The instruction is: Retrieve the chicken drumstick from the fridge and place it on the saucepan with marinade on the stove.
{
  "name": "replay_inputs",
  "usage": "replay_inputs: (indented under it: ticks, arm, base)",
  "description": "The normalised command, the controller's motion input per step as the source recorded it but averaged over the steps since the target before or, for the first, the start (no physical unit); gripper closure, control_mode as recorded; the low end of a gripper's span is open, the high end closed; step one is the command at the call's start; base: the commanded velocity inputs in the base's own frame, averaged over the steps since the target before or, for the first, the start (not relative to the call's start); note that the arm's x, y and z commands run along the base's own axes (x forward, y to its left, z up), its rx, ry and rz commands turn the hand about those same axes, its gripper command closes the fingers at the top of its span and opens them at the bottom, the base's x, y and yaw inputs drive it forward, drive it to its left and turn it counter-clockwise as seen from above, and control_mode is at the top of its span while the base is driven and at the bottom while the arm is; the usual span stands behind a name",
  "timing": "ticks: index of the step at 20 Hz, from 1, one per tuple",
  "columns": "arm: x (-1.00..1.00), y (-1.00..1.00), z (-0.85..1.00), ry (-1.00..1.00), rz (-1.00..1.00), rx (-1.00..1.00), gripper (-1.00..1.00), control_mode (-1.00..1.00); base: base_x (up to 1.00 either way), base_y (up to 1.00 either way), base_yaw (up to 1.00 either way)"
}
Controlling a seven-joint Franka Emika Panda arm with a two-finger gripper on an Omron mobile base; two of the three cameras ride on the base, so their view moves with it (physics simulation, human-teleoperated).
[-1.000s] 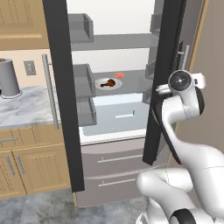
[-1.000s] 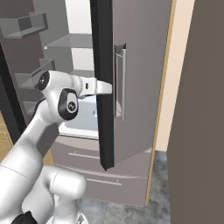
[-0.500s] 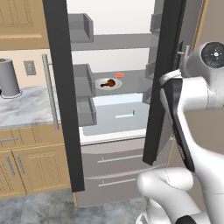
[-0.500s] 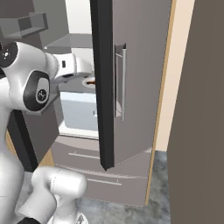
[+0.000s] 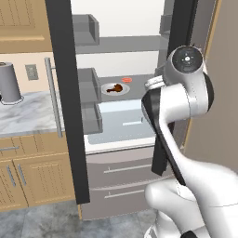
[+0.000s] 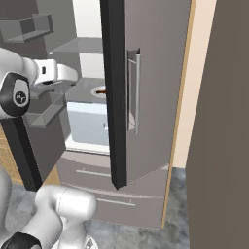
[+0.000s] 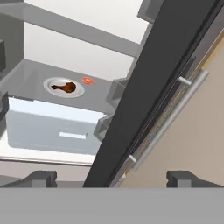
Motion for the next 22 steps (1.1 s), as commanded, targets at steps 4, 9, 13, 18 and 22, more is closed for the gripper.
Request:
replay_inputs:
  ticks: [4,9,13,18,22]
  arm:
    - [0.22,0.44,-0.02,0.0,-0.05,0.0,-1.0,-1.0]
    - [0.02,-0.3,-0.04,0.0,-0.06,0.33,-1.0,-1.0]
    - [-0.02,-0.42,0.0,0.0,-0.02,0.42,-1.0,-1.0]
    - [0.12,0.0,0.0,0.0,0.0,0.0,-1.0,-1.0]
    - [0.23,0.0,0.0,0.0,0.0,0.0,-1.0,-1.0]
  base:
    - [0.0,0.0,0.0]
    - [0.0,0.0,0.0]
    - [0.0,0.0,0.0]
    - [0.0,0.0,0.0]
    - [0.0,0.0,0.0]
